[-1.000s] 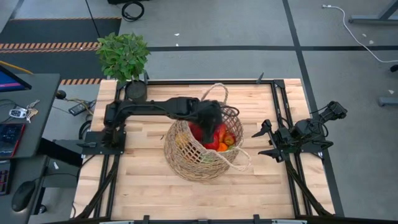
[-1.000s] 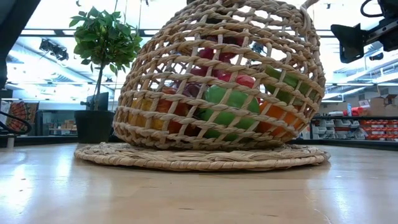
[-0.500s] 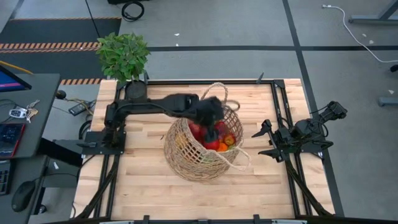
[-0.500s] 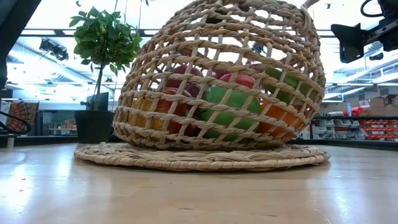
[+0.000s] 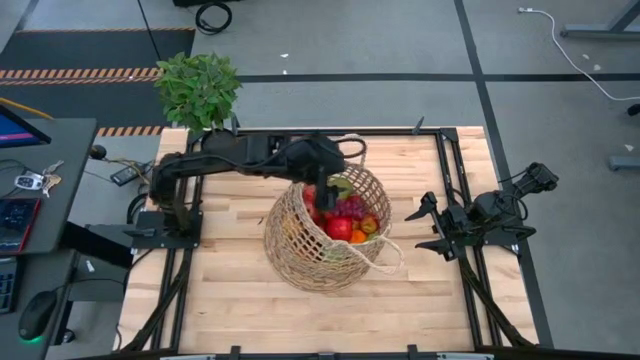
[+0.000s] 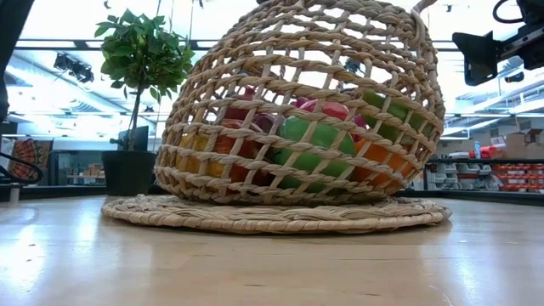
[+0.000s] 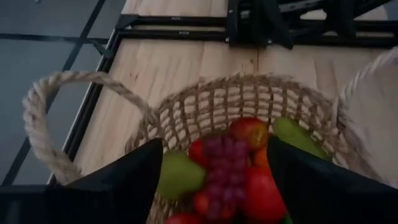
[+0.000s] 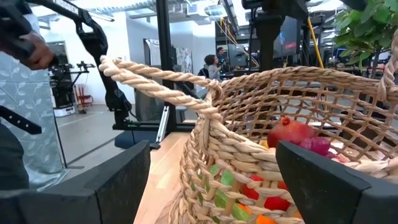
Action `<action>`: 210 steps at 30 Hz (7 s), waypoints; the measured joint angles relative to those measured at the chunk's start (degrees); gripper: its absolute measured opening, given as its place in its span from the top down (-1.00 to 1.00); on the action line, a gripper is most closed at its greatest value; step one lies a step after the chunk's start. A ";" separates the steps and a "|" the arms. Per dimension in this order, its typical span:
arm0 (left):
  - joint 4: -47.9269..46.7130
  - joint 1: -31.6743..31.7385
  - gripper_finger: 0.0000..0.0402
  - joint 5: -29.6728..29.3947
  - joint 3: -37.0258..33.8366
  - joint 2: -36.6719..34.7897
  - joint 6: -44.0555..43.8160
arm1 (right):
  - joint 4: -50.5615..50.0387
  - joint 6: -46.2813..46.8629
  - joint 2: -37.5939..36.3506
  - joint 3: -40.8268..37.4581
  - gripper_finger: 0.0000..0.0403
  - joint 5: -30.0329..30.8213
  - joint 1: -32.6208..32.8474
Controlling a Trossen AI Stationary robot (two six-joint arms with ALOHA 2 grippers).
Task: Build produce basket
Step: Return to Home Position
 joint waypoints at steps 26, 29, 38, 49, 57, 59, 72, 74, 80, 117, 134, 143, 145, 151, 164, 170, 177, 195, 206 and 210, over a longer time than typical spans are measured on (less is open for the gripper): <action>58.50 -5.37 0.17 -1.79 -71.62 -49.66 -26.55 | -4.94 -0.15 0.31 0.02 -0.74 -0.44 -6.65; 65.41 -5.66 0.20 -2.21 -78.63 -53.97 -29.30 | -5.46 -0.13 0.44 0.02 -0.74 -0.41 -8.70; 92.80 -6.75 0.31 -2.84 -98.84 -63.80 -34.60 | -5.62 -0.13 1.15 0.02 -0.74 -0.68 -15.52; 100.85 -6.54 0.43 -4.92 -113.54 -76.03 -42.05 | -4.74 -0.11 1.14 0.02 -0.74 -0.59 -16.65; 85.53 -6.43 0.51 -1.02 -113.39 -88.35 -32.56 | -4.37 -0.11 1.11 0.02 -0.74 -0.57 -16.65; 77.85 -6.43 0.54 0.71 -113.39 -91.84 -33.23 | -4.35 -0.11 1.11 0.02 -0.74 -0.55 -16.65; 61.73 -6.43 0.57 1.04 -113.36 -95.52 -20.76 | -4.37 -0.11 1.11 0.02 -0.74 -0.32 -16.65; 61.28 -6.43 0.56 1.45 -113.36 -95.60 -19.12 | -4.37 -0.11 1.11 0.02 -0.74 -0.33 -16.65; 53.07 -6.43 0.56 1.53 -113.36 -95.52 -9.71 | -4.33 -0.11 1.11 0.02 -0.74 -0.33 -16.65; 35.13 -6.25 0.53 1.64 -113.47 -101.52 10.05 | -4.02 -0.11 1.11 0.02 -0.74 -0.66 -16.63; 35.25 -6.25 0.56 1.64 -113.47 -101.52 10.05 | -4.02 -0.11 1.11 0.02 -0.74 -0.61 -16.63; 35.25 -6.25 0.56 1.64 -113.47 -101.52 10.04 | -4.04 -0.11 1.11 0.02 -0.74 -0.57 -16.63; 35.27 -6.25 0.57 1.63 -113.47 -101.52 10.05 | -4.03 -0.11 1.11 0.02 -0.74 -0.57 -16.63; 35.26 -6.25 0.55 1.64 -113.47 -101.52 10.05 | -4.03 -0.11 1.11 0.02 -0.74 -0.55 -16.63; 35.27 -6.23 0.58 1.64 -113.47 -101.52 10.05 | -4.04 -0.11 1.11 0.02 -0.74 -0.17 -16.63; 35.25 -6.23 0.58 1.64 -113.47 -101.52 10.05 | -4.04 -0.11 1.11 0.02 -0.74 -0.22 -16.64; 35.27 -6.23 0.56 1.64 -113.45 -101.52 10.05 | -4.04 -0.11 1.11 0.02 -0.74 -0.41 -16.64; 35.25 -6.23 0.55 1.64 -113.45 -101.52 10.04 | -4.04 -0.11 1.11 0.02 -0.74 -0.44 -16.64; 35.25 -6.23 0.54 1.64 -113.45 -101.52 10.05 | -4.04 -0.11 1.11 0.02 -0.74 -0.44 -16.65; 35.26 -6.23 0.54 1.64 -113.45 -101.52 10.05 | -4.04 -0.11 1.11 0.02 -0.74 -0.45 -16.63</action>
